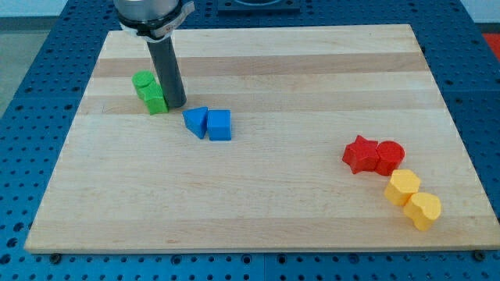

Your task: Move the blue triangle to the bottom center

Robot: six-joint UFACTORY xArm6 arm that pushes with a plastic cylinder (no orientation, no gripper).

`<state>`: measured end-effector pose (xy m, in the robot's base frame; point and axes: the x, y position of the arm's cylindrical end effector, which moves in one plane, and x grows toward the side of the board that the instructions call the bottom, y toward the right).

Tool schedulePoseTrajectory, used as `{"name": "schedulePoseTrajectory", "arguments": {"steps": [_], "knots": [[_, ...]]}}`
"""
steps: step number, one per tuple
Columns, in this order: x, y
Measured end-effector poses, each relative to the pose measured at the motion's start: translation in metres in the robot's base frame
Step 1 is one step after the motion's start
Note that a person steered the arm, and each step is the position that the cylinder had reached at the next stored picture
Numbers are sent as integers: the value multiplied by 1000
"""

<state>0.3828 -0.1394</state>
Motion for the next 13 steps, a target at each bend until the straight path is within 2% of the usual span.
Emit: {"name": "schedulePoseTrajectory", "arguments": {"steps": [3,4,5,7,8,10,13], "knots": [[-1,-38],[-1,-31],[-1,7],[6,-1],[25,2],[64,62],[69,76]]}}
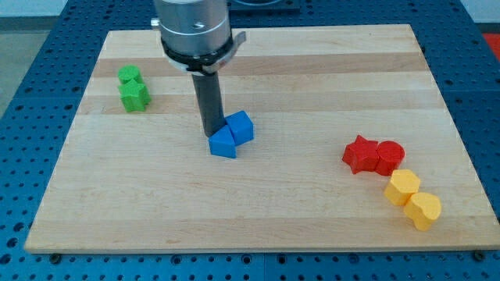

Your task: Move the blue triangle to the bottom center

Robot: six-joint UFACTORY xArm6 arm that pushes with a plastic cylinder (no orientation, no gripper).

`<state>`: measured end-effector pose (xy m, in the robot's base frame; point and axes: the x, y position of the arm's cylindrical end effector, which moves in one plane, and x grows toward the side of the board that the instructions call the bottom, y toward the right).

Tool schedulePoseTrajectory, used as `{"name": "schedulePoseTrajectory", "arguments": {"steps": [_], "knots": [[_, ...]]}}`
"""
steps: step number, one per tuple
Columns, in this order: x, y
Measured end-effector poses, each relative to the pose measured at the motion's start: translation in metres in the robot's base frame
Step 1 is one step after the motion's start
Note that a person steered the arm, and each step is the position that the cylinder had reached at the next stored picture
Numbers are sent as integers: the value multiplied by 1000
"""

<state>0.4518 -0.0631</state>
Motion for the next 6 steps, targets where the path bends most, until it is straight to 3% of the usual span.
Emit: {"name": "schedulePoseTrajectory", "arguments": {"steps": [1,4,6], "knots": [[19,16],[25,50],[45,27]]}}
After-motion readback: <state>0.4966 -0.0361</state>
